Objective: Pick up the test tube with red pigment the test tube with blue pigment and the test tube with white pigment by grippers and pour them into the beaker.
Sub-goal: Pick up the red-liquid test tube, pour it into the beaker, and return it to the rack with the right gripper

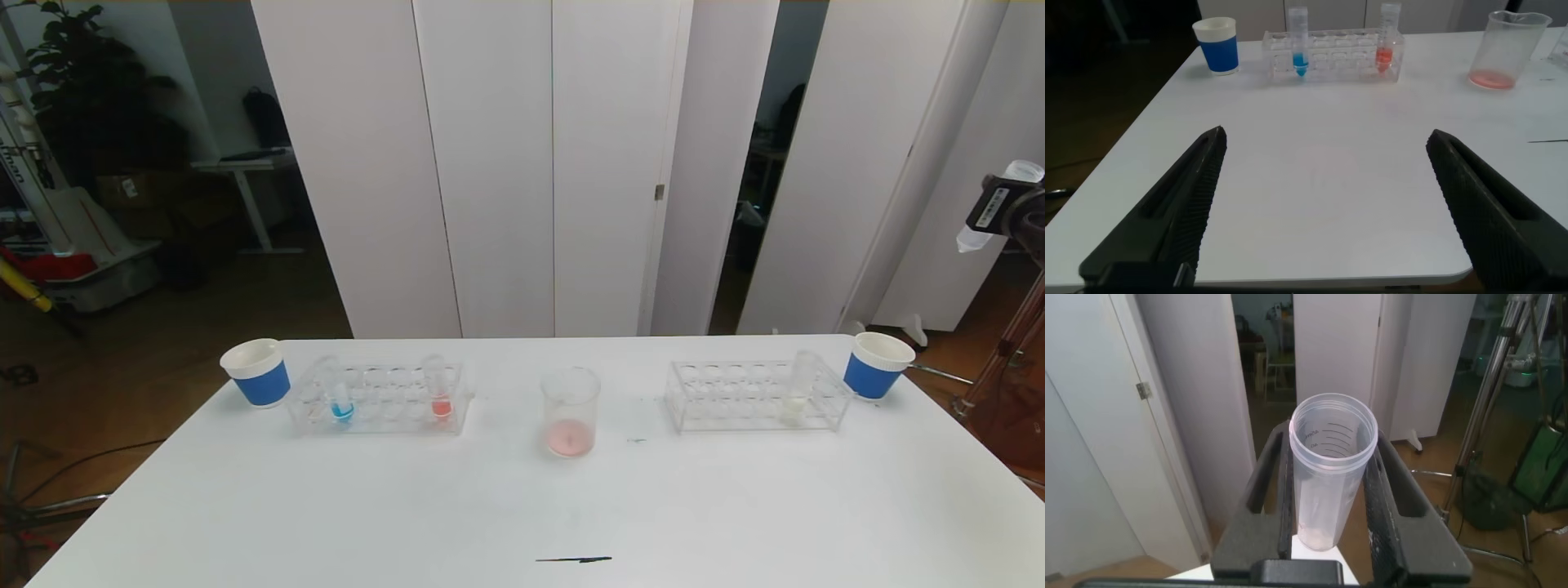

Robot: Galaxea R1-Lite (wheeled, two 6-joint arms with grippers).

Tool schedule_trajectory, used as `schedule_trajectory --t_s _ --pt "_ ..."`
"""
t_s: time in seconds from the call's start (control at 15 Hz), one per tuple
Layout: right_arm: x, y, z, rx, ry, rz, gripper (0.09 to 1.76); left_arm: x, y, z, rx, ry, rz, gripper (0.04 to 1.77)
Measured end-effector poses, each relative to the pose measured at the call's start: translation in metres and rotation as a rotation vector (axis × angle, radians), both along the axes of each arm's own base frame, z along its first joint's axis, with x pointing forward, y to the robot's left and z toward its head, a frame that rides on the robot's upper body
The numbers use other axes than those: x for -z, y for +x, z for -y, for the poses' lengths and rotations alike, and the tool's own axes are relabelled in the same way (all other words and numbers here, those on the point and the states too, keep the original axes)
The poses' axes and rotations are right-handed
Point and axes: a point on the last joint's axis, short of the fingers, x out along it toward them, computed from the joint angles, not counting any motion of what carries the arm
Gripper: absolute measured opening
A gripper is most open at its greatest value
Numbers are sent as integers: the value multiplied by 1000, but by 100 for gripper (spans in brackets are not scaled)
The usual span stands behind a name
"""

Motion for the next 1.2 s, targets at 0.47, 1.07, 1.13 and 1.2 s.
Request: schedule_trajectory --t_s 0.47,1.07,1.13,1.2 --pt "61 54 24 14 136 -57 58 0 0 0 0 0 0 175" --pt "158 83 25 19 230 -255 58 0 0 0 0 0 1 175" --pt "166 82 24 20 233 -281 58 0 0 0 0 0 1 175" --pt "172 81 23 17 236 -302 58 0 0 0 0 0 1 175"
